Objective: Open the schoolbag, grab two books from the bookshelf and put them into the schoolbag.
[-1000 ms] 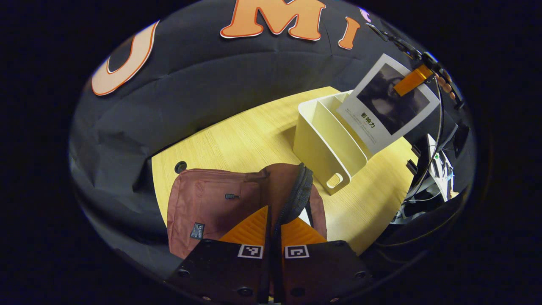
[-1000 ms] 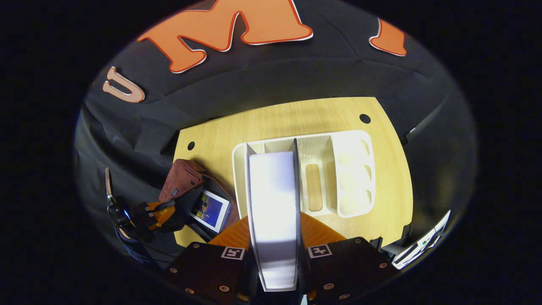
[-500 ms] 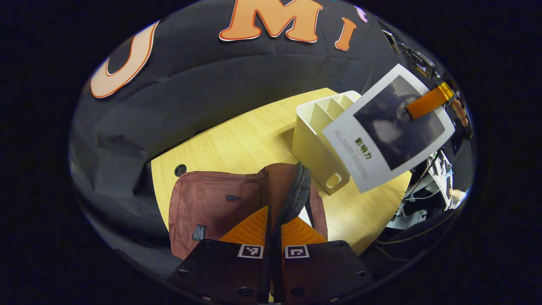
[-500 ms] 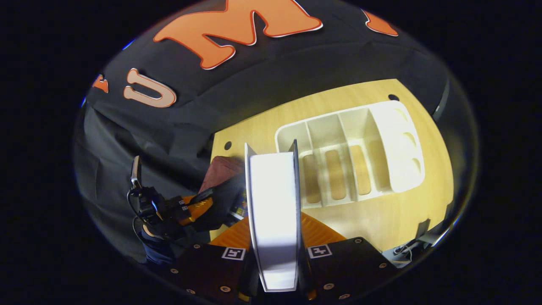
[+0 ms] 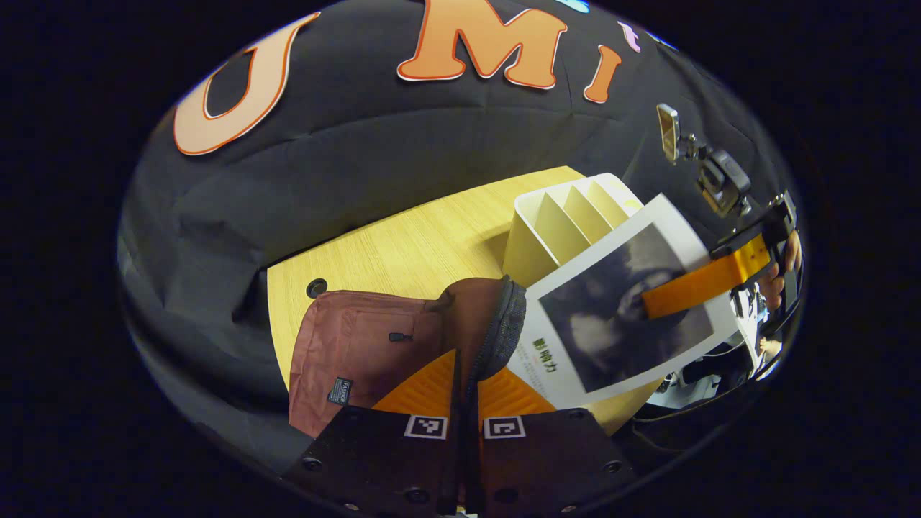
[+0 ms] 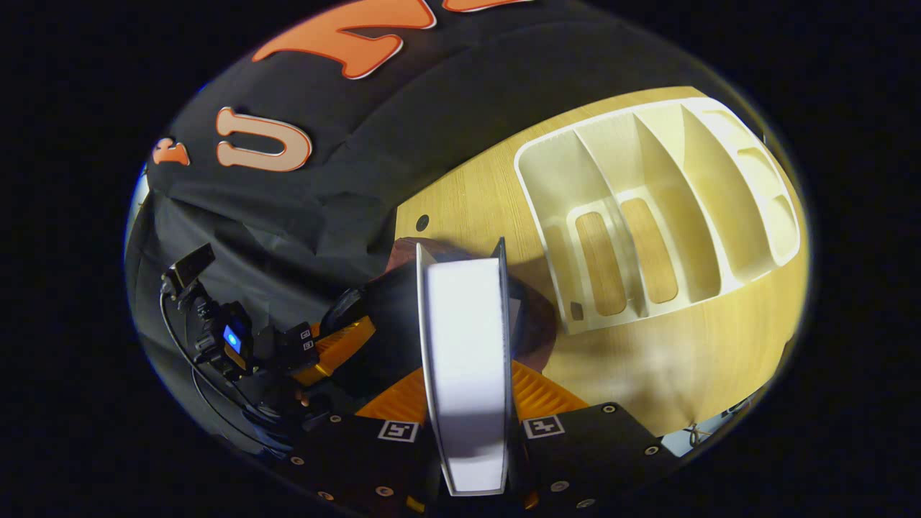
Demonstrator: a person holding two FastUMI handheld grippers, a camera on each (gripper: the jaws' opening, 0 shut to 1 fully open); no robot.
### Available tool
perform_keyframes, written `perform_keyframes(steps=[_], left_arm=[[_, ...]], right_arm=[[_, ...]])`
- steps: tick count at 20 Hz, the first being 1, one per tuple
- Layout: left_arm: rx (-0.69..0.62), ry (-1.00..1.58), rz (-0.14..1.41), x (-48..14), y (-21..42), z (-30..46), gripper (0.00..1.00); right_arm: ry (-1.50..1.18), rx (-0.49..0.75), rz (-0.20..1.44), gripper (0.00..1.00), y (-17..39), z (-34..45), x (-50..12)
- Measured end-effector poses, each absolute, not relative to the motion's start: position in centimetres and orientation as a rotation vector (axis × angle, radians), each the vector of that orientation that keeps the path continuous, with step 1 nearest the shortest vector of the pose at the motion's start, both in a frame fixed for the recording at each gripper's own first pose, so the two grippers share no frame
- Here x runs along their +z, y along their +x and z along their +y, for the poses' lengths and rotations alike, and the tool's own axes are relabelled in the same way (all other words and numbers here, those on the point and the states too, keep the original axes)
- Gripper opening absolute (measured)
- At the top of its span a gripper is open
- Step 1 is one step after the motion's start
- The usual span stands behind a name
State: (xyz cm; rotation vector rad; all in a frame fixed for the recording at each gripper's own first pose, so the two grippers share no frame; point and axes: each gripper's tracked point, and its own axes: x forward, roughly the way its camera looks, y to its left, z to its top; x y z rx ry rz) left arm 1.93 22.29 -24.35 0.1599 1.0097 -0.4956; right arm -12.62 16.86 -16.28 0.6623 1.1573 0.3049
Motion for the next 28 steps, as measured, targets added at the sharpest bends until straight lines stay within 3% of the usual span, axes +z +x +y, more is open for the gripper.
perform_keyframes(steps=[18,28], left_arm=[[-0.531,0.116,0.944,-21.8,1.3,20.5,0.05],[-0.523,0.096,0.924,-20.6,1.6,20.2,0.05]], right_arm=[[0.897,0.242,1.075,0.38,-8.6,27.0,-24.4],[0.896,0.303,1.046,0.4,-7.3,32.0,-27.5]])
